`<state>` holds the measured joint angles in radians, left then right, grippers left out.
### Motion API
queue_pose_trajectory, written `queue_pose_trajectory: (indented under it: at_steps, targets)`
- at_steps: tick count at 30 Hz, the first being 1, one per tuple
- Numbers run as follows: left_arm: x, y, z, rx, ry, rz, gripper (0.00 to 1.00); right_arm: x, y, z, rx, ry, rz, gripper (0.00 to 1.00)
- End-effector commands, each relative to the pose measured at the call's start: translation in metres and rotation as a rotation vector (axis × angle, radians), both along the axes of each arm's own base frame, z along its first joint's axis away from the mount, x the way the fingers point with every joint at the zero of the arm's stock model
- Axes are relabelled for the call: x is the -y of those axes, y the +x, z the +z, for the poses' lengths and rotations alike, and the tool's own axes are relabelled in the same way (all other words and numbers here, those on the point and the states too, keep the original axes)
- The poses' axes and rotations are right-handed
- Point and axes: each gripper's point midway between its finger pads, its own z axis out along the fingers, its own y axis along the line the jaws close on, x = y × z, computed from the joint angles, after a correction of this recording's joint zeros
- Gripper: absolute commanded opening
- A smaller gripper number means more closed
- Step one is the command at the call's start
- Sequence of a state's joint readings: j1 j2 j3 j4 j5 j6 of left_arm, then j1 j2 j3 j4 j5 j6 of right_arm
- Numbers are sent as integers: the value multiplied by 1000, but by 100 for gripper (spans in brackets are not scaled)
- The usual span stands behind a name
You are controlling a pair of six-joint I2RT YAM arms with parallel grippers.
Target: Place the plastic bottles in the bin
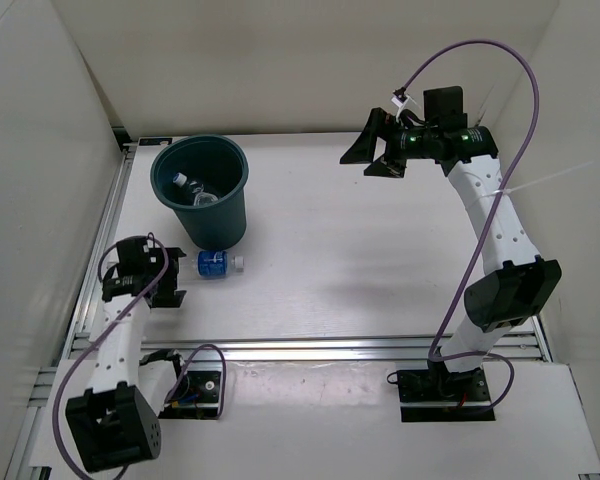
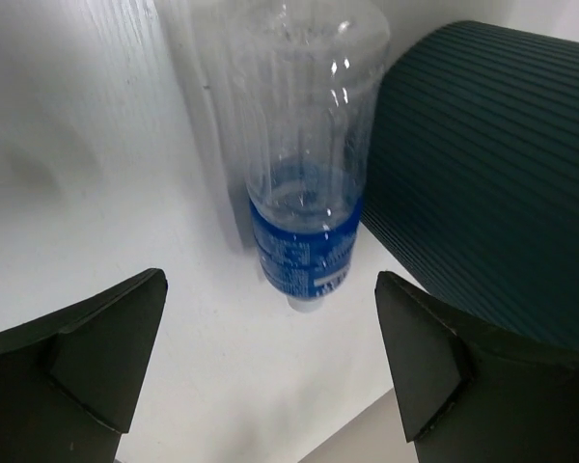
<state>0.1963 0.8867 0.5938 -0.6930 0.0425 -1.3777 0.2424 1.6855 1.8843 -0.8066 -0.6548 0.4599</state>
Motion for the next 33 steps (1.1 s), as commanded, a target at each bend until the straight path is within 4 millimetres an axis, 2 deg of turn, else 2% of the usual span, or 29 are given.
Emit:
queue_pose_trajectory:
  at_steps: [1,4,8,10,19,23,28,33]
  targets:
    - [-7,19,6,20,14,-46,100,0,-6,17,66,19,26,100]
    - [-10,19,-6,-31,5,-53,100,0,-6,17,66,19,26,100]
    - [-17,22,-11,-41,29,-34,100,0,-6,17,66,19,26,100]
    - [-23,29,-11,-35,39,-20,100,0,-7,16,57,17,26,100]
    - [-28,48,-7,-12,34,-4,100,0,-8,12,48,14,26,100]
    - [-29,54,-21,-44,8,20,100,0,-8,12,48,14,26,100]
    - [-22,65,-34,-77,-21,-4,100,1,-7,12,50,9,19,100]
    - [-14,59,-55,-137,-93,19,100,2,-9,8,48,3,23,100]
